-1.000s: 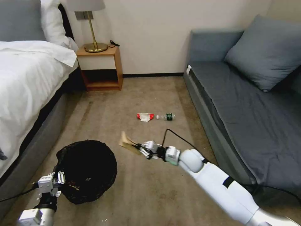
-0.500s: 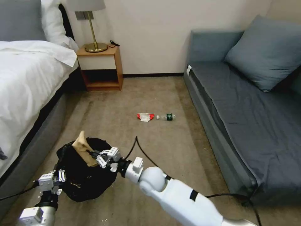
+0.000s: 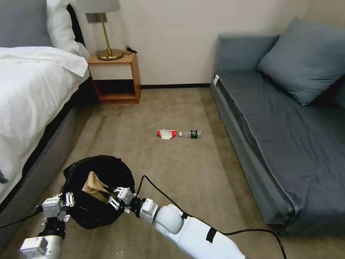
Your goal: Pick up the trash bin, then pick up the garbage on the floor and place it into the trash bin.
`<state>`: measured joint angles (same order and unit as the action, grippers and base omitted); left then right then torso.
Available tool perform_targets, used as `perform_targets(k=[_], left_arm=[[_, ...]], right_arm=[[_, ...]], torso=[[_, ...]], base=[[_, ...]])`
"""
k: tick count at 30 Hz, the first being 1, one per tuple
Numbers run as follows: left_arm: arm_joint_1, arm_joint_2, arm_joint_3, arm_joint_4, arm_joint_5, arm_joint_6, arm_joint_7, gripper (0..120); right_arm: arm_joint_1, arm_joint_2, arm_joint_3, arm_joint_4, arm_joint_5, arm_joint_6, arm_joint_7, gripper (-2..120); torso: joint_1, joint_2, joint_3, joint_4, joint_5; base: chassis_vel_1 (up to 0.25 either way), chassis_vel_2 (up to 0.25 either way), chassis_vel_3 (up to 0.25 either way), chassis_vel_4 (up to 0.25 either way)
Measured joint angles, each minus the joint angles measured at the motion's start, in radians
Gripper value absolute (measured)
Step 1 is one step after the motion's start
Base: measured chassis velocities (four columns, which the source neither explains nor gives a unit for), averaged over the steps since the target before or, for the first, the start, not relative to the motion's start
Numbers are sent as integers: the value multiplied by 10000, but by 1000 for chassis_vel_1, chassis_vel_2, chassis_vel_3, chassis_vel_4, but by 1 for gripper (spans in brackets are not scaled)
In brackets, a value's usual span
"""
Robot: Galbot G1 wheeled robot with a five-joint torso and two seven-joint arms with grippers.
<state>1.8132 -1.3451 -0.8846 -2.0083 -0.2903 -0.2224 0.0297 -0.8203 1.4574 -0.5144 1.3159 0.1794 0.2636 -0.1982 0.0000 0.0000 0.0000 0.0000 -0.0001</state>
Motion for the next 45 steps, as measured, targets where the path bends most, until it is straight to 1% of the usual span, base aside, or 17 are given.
perform_targets(k=[1,2,4,5,9,10,13,15,18,19,21,23,24,30,33,38,45], left_arm=[[-30,-9,31,25,0,15,3,6],[-30,-9,31,25,0,15,3,6],[-64,-10,46,81,1,21,11,6],[-64,-10,46,81,1,21,11,6],[-84,39,3,193,-18,16,17,6],[-84,39,3,193,-18,16,17,6],[-86,98,-58,251,-94,-10,18,6],[-86,100,-61,254,-97,-11,18,6],[-120,184,-132,358,-208,-35,15,6],[-142,221,-176,413,-253,-52,4,6],[-154,242,-196,447,-286,-65,-1,6],[-200,338,-246,597,-376,-105,-12,6],[-200,338,-246,597,-376,-105,-12,6],[-247,416,-318,782,-473,-218,-29,6],[-253,403,-328,878,-470,-307,-36,6],[-241,367,-337,907,-455,-383,-49,6],[-252,342,-340,1017,-424,-460,-80,6]], right_arm=[[2,23,15,28,2,-13,39,38],[2,23,15,28,2,-13,39,38],[35,-18,33,173,37,-78,44,46],[35,-18,33,173,37,-78,44,46],[-110,-176,108,514,116,-7,36,67],[-110,-176,108,514,116,-7,36,67],[-358,-423,245,1186,595,-261,30,79],[-370,-437,259,1224,620,-272,30,80],[-511,-612,637,1710,861,-343,9,97],[-605,-669,954,1881,934,-348,6,99],[-662,-692,1149,1943,960,-359,14,99],[-928,-732,2007,1932,942,-485,188,100],[-928,-732,2007,1932,942,-485,188,100],[-1190,-939,3191,1356,741,-563,277,100],[-1282,-1195,3916,839,272,-771,479,100],[-1291,-1420,4672,103,3,-784,473,100],[-1260,-1520,5148,-340,-34,-814,472,100]], torso=[[0,0,0,0,0],[0,0,0,0,0],[0,0,0,0,0],[0,0,0,0,0],[0,0,0,0,1],[0,0,0,0,1],[0,0,0,0,1],[-1,0,0,0,1],[0,0,0,1,1],[0,0,0,0,1],[0,0,0,0,1],[-1,0,0,0,2],[-1,0,0,0,2],[0,0,0,0,3],[0,0,0,-1,3],[0,0,0,-1,3],[0,0,0,-1,3]], base=[[0,0,0,0],[0,0,0,0],[0,0,0,0],[0,0,0,0],[0,0,0,0],[0,0,0,0],[0,0,0,0],[0,0,0,0],[0,0,0,0],[0,0,0,0],[0,0,0,0],[0,0,0,0],[0,0,0,0],[0,0,0,0],[0,0,0,0],[0,0,0,0],[0,0,0,0]])
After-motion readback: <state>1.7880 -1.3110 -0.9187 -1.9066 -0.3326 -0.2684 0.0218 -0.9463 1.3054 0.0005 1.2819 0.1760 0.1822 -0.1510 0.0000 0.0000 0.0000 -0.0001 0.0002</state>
